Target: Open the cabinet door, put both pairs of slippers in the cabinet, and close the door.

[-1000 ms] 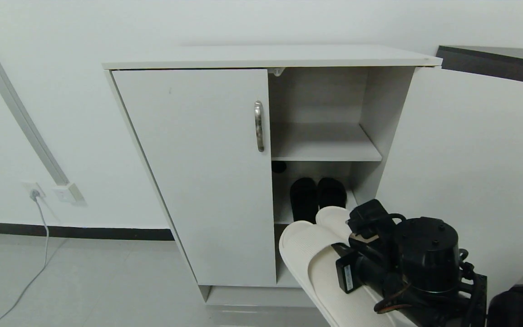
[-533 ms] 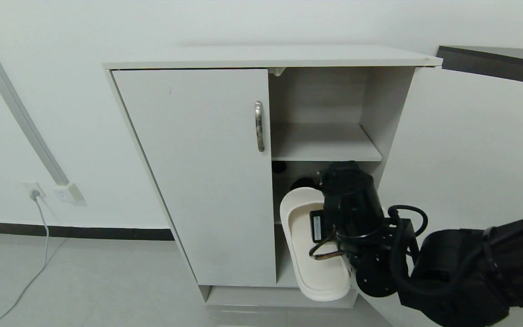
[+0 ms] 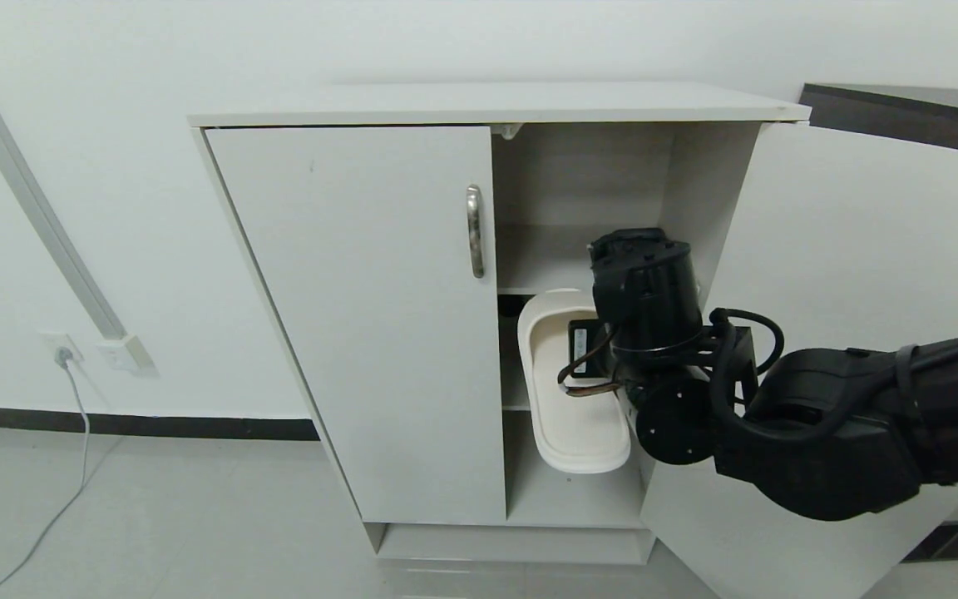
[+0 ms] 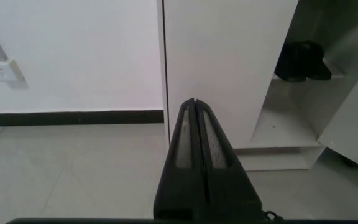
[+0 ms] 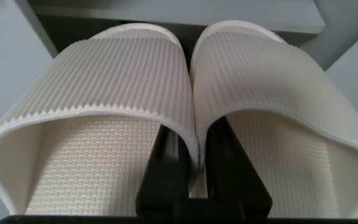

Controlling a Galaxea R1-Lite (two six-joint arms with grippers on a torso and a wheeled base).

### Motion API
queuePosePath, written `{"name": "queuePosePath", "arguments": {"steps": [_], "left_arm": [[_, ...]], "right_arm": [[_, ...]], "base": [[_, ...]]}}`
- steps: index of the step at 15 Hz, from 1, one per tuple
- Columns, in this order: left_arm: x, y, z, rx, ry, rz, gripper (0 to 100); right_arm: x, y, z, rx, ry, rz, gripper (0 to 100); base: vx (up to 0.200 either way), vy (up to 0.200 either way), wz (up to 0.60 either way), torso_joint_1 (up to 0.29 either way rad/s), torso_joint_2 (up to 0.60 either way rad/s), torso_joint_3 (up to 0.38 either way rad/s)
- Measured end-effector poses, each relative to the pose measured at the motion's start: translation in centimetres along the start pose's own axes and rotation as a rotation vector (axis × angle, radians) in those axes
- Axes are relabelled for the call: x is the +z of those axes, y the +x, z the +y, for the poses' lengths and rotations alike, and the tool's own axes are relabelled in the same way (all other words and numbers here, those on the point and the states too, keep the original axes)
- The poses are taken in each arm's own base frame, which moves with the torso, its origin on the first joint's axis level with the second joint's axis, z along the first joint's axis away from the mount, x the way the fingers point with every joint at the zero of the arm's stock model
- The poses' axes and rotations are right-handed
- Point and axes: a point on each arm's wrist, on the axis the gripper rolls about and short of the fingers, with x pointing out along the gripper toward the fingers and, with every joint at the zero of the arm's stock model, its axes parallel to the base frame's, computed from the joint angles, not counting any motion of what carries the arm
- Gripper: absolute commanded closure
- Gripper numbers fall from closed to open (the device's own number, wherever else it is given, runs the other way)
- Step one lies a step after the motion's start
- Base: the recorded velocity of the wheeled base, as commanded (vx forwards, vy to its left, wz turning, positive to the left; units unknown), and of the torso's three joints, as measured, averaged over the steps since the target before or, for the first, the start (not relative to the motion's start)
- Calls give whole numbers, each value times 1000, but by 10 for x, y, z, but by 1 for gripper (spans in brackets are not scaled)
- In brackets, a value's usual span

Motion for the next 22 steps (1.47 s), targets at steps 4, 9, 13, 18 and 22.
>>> {"name": "queuePosePath", "arguments": {"steps": [4,9,13,18,22], "left_arm": [[0,0,0,0,0,0,100],[0,0,0,-1,1,1,100],[0,0,0,0,1,2,100],[0,0,0,0,1,1,100],[0,0,0,0,1,0,100]], "right_arm": [[9,0,0,1,22,-19,100],[11,-1,0,3,28,-25,100],[12,0,-1,1,30,-27,100],[10,2,-2,-7,21,-21,100],[12,17,-9,-40,1,-22,100]], "base": [[0,0,0,0,0,0],[160,0,0,-1,3,2],[200,0,0,7,4,4],[160,0,0,2,4,4],[0,0,0,0,0,0]]}}
